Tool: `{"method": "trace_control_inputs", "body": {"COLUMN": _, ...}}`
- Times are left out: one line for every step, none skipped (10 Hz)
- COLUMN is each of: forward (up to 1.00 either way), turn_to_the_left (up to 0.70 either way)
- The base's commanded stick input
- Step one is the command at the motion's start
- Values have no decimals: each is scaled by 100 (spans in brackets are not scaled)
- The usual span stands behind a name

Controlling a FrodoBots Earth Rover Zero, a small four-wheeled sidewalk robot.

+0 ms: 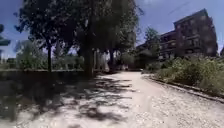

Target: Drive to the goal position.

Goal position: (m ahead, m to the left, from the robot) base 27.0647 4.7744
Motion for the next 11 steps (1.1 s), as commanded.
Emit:
{"method": "trace_control_inputs", "body": {"forward": 85, "turn_to_the_left": 0}}
{"method": "trace_control_inputs", "body": {"forward": 85, "turn_to_the_left": 0}}
{"method": "trace_control_inputs", "body": {"forward": 85, "turn_to_the_left": 0}}
{"method": "trace_control_inputs", "body": {"forward": 85, "turn_to_the_left": 0}}
{"method": "trace_control_inputs", "body": {"forward": 85, "turn_to_the_left": 0}}
{"method": "trace_control_inputs", "body": {"forward": 85, "turn_to_the_left": 0}}
{"method": "trace_control_inputs", "body": {"forward": 85, "turn_to_the_left": 0}}
{"method": "trace_control_inputs", "body": {"forward": 85, "turn_to_the_left": 0}}
{"method": "trace_control_inputs", "body": {"forward": 85, "turn_to_the_left": 0}}
{"method": "trace_control_inputs", "body": {"forward": 85, "turn_to_the_left": 0}}
{"method": "trace_control_inputs", "body": {"forward": 85, "turn_to_the_left": 0}}
